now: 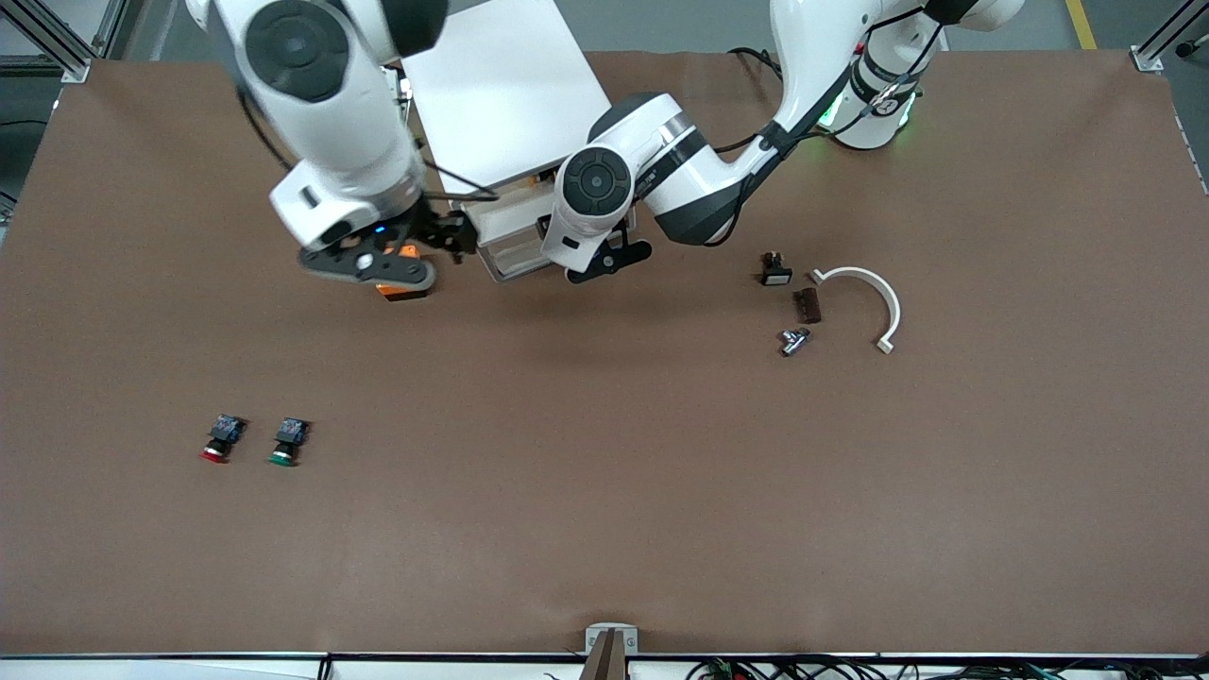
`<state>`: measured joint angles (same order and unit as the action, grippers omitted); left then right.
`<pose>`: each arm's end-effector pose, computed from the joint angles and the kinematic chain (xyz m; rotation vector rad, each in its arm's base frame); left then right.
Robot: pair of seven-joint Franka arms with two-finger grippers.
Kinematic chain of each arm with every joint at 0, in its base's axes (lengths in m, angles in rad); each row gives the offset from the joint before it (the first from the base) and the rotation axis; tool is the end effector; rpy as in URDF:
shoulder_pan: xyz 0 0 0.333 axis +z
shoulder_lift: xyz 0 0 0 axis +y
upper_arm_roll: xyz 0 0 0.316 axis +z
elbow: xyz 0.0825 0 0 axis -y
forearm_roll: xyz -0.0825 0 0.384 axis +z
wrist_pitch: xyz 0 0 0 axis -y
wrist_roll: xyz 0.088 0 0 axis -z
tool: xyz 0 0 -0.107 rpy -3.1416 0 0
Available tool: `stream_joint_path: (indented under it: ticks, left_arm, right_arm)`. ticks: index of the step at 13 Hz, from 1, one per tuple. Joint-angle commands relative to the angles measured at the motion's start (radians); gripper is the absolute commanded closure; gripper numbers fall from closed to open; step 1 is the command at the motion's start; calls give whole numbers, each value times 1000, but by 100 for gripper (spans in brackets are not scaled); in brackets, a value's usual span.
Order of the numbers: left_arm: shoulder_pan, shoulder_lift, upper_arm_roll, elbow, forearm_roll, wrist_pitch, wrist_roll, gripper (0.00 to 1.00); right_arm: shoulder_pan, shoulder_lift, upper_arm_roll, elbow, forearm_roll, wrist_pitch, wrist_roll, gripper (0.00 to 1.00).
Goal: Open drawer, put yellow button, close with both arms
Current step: 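Push the drawer closed with the left gripper while the right gripper withdraws, then press the drawer fully shut with the left gripper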
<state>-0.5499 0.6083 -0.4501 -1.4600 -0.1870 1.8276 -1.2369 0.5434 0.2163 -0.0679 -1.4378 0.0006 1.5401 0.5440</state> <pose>0.4020 -0.5560 0.3473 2.9859 0.5291 -0.7261 0.5431 0.2845 0.5581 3.0689 -0.1040 -0.1418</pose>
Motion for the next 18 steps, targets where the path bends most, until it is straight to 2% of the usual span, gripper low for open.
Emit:
stream_joint_path:
  ticks: [1,6,8,11,12,15,18]
  left_arm:
    - [-25,-1,-2,-11,-60,-2,-13,0]
    - [-45,5,-2,-17,-98,-2,-55,0]
    - [-50,13,-2,-17,-98,-2,-90,0]
    - [-33,7,4,-11,-85,-4,-95,0]
    - [-21,1,25,-5,-71,-5,-93,0]
    - [59,-77,92,-2,44,-7,-92,0]
    - [213,-171,96,-2,183,-89,-81,0]
  right_arm:
    - [-147,-1,19,19,-8,-17,-226,0]
    - [-383,-1,20,19,-13,-11,-494,0]
    - [-446,-1,20,19,-11,-20,-512,0]
    - [-470,-14,20,17,-14,-31,-513,0]
    - [-468,-9,20,11,-30,-31,-512,0]
    - [-480,-3,22,17,-63,-28,-530,0]
    - [-500,-3,22,17,-60,-25,-599,0]
